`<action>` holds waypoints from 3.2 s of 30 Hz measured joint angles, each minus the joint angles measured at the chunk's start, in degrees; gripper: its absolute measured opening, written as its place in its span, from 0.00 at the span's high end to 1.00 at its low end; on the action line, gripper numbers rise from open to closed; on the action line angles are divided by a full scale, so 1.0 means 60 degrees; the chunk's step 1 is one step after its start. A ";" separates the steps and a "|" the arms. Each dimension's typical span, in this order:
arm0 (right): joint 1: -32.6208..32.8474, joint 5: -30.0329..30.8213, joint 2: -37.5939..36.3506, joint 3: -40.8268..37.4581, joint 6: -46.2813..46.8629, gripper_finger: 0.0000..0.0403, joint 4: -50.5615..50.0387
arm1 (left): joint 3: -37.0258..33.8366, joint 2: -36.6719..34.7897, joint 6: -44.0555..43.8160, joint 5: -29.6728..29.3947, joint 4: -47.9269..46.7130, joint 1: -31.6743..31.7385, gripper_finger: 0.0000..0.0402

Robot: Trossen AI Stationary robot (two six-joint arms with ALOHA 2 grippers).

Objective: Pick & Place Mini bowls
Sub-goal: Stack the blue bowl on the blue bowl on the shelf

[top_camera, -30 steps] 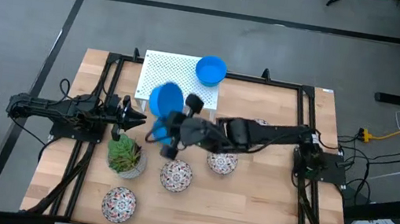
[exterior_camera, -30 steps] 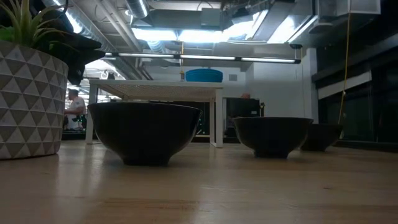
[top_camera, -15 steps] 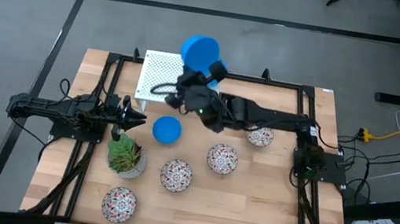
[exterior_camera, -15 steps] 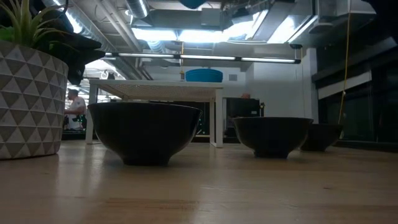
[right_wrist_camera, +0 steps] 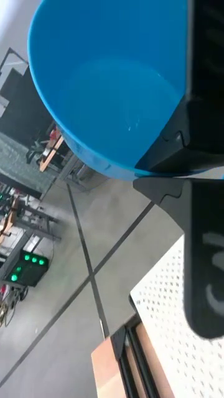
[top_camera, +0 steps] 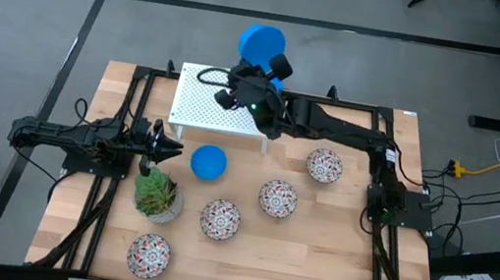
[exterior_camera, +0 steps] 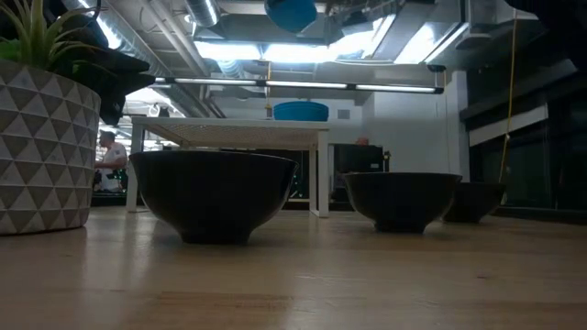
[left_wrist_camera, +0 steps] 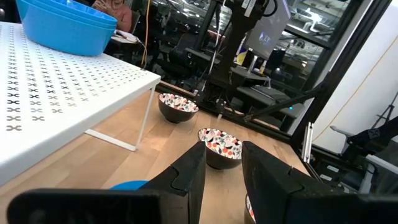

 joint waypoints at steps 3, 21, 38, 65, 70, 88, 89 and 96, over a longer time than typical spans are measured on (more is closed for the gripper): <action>-0.0111 0.0015 0.0000 0.0000 -0.0001 0.99 -0.0001 | 0.0000 0.0000 -0.0002 0.0000 0.0004 -0.0002 0.75; -0.0998 -0.1522 -0.0047 0.0000 0.1049 0.99 -0.1645 | 0.0000 0.0000 -0.0002 0.0000 0.0003 -0.0001 0.75; -0.1605 -0.4356 -0.0047 0.0000 0.2415 0.99 -0.3865 | 0.0000 0.0000 -0.0004 0.0000 0.0000 0.0002 0.75; -0.3306 -0.7812 -0.0785 0.0000 0.2479 0.99 -0.4265 | -0.0004 0.0000 -0.0004 -0.0011 0.0000 0.0002 0.75; -0.3337 -0.8884 -0.0783 0.0000 0.2220 0.99 -0.5057 | -0.0004 0.0000 -0.0004 -0.0004 0.0005 0.0002 0.75; -0.2973 -0.9654 -0.0757 -0.0184 0.0008 0.96 -0.6047 | -0.0004 0.0000 -0.0004 0.0000 0.0004 0.0002 0.75; -0.2973 -0.9651 -0.0747 -0.0225 -0.0034 0.96 -0.6140 | -0.0004 0.0000 -0.0004 0.0000 0.0004 0.0001 0.75; -0.2973 -0.9638 -0.0736 -0.0794 -0.0050 0.97 -0.6286 | -0.0004 0.0000 -0.0004 0.0000 0.0004 0.0001 0.75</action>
